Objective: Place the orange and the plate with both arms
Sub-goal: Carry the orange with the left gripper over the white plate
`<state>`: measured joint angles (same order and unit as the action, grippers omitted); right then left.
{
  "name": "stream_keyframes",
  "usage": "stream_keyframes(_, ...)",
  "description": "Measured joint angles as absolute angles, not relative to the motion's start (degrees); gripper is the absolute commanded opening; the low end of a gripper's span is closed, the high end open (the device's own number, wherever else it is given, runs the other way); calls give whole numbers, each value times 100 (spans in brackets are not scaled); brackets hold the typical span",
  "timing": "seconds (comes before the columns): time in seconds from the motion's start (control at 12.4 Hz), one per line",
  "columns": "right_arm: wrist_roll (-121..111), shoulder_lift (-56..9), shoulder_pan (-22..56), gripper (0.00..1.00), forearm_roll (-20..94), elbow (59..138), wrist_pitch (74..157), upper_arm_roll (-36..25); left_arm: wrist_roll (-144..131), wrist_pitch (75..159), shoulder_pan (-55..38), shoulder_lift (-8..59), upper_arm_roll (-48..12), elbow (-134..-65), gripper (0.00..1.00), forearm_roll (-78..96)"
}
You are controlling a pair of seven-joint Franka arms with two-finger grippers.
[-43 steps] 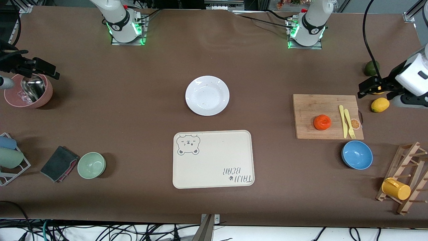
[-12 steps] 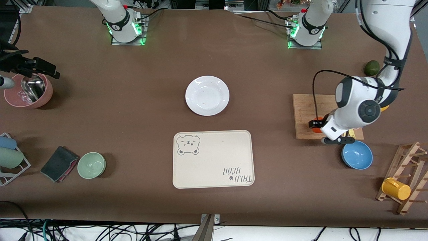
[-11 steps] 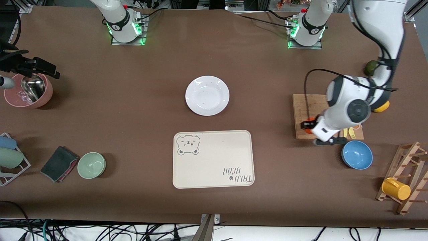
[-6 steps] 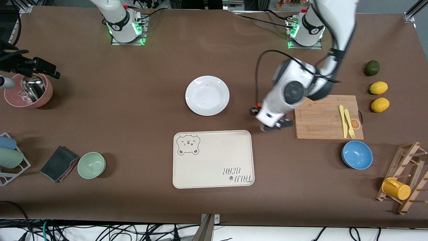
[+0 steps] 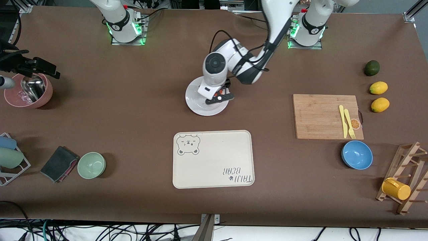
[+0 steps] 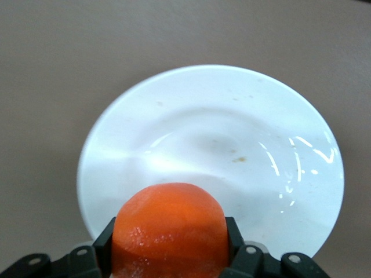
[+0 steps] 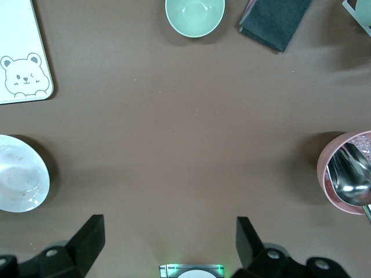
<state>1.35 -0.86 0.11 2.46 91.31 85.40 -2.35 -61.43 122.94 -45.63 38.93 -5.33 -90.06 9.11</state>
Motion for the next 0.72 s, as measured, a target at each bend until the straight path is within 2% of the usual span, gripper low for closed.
stream_keyframes(0.08, 135, -86, 11, 100, 246, 9131, 8539, -235, -6225, 12392, -4636, 4081, -533, -8858, 17, 922)
stream_keyframes(0.16, 135, -86, 11, 100, 246, 9131, 8539, -235, -6250, 12493, -4692, 4196, -532, -8778, 91, 975)
stream_keyframes(0.24, 135, -87, 11, 100, 246, 9131, 8539, -235, -6253, 12577, -4730, 4249, -531, -8740, 100, 1014)
stream_keyframes(0.72, 135, -87, 11, 100, 246, 9132, 8538, -235, -6252, 12386, -4744, 4218, -339, -8611, 100, 1014)
